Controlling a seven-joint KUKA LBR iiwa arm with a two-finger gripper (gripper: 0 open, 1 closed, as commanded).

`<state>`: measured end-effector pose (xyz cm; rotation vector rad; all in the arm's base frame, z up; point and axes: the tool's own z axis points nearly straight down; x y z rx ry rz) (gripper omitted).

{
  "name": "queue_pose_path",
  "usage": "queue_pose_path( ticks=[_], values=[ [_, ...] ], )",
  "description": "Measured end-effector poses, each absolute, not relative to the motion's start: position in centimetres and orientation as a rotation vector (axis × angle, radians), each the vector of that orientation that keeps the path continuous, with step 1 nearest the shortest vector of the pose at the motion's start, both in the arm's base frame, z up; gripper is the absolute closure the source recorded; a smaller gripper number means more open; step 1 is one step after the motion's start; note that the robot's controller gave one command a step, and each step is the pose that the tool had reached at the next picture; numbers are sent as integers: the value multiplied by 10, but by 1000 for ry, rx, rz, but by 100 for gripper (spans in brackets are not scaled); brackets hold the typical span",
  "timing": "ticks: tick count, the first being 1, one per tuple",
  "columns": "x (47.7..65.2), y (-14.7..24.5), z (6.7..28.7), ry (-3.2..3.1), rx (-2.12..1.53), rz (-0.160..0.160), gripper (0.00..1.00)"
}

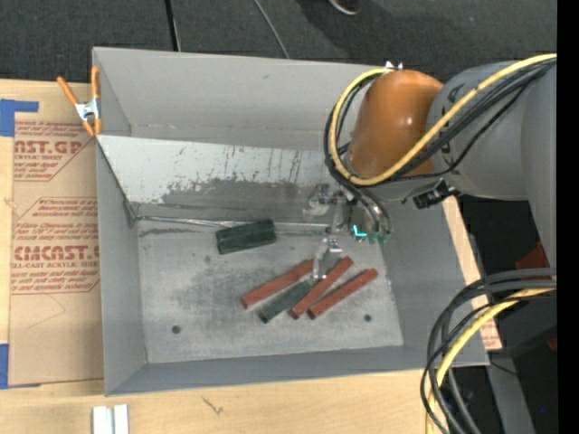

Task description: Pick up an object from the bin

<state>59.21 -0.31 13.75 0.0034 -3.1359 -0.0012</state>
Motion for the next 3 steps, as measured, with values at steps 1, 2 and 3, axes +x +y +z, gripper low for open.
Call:
queue_pose_path(
  ticks=[1, 2, 3],
  values=[
    [594, -3, 142, -3143, 3, -1, 0],
    [577, 2, 81, -3135, 221, 2, 100],
    [577, 2, 81, -3135, 221, 2, 100]
  ],
)
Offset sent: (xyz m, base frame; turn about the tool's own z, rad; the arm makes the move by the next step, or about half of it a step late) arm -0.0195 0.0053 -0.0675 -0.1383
